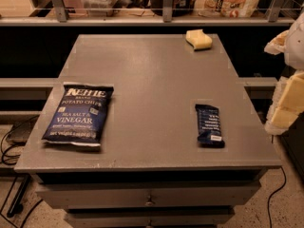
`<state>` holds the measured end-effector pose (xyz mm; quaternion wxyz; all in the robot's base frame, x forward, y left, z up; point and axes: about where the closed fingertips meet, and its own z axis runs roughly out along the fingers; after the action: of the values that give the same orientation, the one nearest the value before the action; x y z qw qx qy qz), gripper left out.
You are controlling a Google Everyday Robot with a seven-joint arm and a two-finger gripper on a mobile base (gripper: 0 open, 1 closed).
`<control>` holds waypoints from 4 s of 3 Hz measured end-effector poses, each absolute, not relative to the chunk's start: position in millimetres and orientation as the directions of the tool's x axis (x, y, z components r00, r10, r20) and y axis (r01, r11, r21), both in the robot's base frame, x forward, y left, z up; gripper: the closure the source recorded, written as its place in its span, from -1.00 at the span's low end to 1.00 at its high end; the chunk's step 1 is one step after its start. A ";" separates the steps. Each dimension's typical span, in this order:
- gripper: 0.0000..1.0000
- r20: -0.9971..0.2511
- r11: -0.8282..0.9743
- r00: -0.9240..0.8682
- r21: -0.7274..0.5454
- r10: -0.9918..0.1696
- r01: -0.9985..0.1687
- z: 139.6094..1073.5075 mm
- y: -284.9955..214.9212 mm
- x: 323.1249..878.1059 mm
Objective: Move sponge near blue chip bag
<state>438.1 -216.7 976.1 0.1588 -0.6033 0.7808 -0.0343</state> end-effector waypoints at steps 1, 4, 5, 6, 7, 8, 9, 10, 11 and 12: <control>-1.00 -0.207 0.270 -0.222 -0.245 -0.953 -0.931 976.1 -216.7 438.1; -1.00 -0.684 0.428 -0.174 -0.221 -0.709 -0.876 982.1 -157.9 564.0; -1.00 -0.711 0.447 -0.166 -0.228 -0.683 -0.865 984.9 -154.2 576.3; -1.00 -0.711 0.447 -0.166 -0.227 -0.684 -0.865 984.7 -153.9 576.0; -1.00 -0.745 0.486 -0.181 -0.214 -0.643 -0.848 981.1 -146.9 589.9; -1.00 -0.800 0.550 -0.195 -0.190 -0.567 -0.813 969.5 -133.3 625.7; -1.00 -0.862 0.656 -0.221 -0.157 -0.455 -0.738 954.1 -136.3 681.2; -1.00 -0.892 0.718 -0.265 -0.090 -0.366 -0.690 935.3 -145.7 729.3; -1.00 -0.893 0.718 -0.264 -0.090 -0.365 -0.690 936.4 -145.4 731.0; -1.00 -0.907 0.751 -0.277 -0.062 -0.317 -0.657 928.7 -150.9 741.5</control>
Offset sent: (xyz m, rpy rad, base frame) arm 0.0960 0.0538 0.0009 0.4839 -0.0813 0.0250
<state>741.5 -150.9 928.7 0.5145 -0.3115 0.7817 0.1652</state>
